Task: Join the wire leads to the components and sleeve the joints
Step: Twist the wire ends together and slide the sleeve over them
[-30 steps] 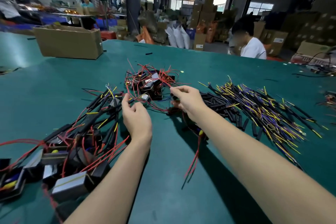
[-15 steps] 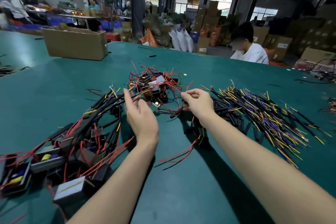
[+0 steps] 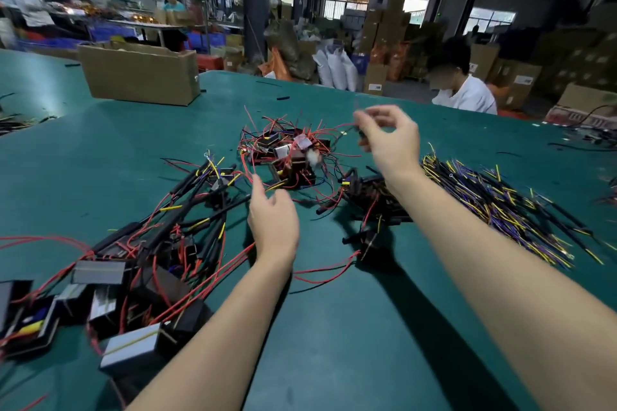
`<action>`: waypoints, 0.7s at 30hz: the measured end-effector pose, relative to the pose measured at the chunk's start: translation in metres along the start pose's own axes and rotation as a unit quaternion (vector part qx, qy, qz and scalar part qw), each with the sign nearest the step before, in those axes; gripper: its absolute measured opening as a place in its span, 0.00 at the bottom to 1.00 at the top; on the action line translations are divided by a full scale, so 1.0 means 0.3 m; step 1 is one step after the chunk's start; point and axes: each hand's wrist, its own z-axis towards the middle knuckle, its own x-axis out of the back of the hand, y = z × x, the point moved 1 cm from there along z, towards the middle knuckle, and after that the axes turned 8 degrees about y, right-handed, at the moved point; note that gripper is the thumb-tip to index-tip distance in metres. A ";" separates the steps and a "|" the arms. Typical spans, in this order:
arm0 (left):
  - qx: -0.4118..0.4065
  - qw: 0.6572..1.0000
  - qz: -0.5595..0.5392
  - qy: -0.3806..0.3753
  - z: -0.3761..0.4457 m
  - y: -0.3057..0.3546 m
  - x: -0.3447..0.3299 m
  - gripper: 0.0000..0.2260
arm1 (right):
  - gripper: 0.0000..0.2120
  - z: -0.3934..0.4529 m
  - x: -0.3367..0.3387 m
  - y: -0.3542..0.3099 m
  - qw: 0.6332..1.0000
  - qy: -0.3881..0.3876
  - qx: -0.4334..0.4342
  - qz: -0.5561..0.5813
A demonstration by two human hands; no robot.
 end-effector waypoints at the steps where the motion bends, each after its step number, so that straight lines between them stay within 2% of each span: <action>1: -0.007 0.999 0.028 -0.023 -0.016 0.002 -0.005 0.27 | 0.09 0.016 0.006 -0.011 1.000 0.006 0.010 -0.003; 4: -0.008 0.989 0.112 -0.092 -0.063 0.021 -0.017 0.28 | 0.10 0.027 0.017 -0.032 0.998 -0.037 0.029 -0.044; 7: 0.009 0.983 0.145 -0.115 -0.095 0.047 -0.019 0.30 | 0.09 0.045 0.038 -0.044 0.999 0.040 0.032 0.019; 11: 0.017 0.980 0.147 -0.133 -0.114 0.055 -0.023 0.32 | 0.10 0.036 0.053 -0.036 0.997 -0.070 -0.015 -0.001; 15: 0.018 0.979 0.137 -0.149 -0.119 0.052 -0.030 0.33 | 0.12 0.012 0.068 -0.024 0.986 -0.159 -0.016 -0.042; 17: 0.012 0.979 0.133 -0.154 -0.111 0.047 -0.028 0.33 | 0.14 -0.003 0.067 -0.001 0.971 -0.230 -0.014 -0.069; 19: 0.013 0.980 0.127 -0.152 -0.101 0.045 -0.024 0.33 | 0.21 -0.017 0.063 0.019 0.943 -0.319 0.002 -0.096; 21: 0.012 0.982 0.120 -0.147 -0.095 0.046 -0.023 0.33 | 0.26 -0.016 0.062 0.036 0.930 -0.331 -0.006 -0.160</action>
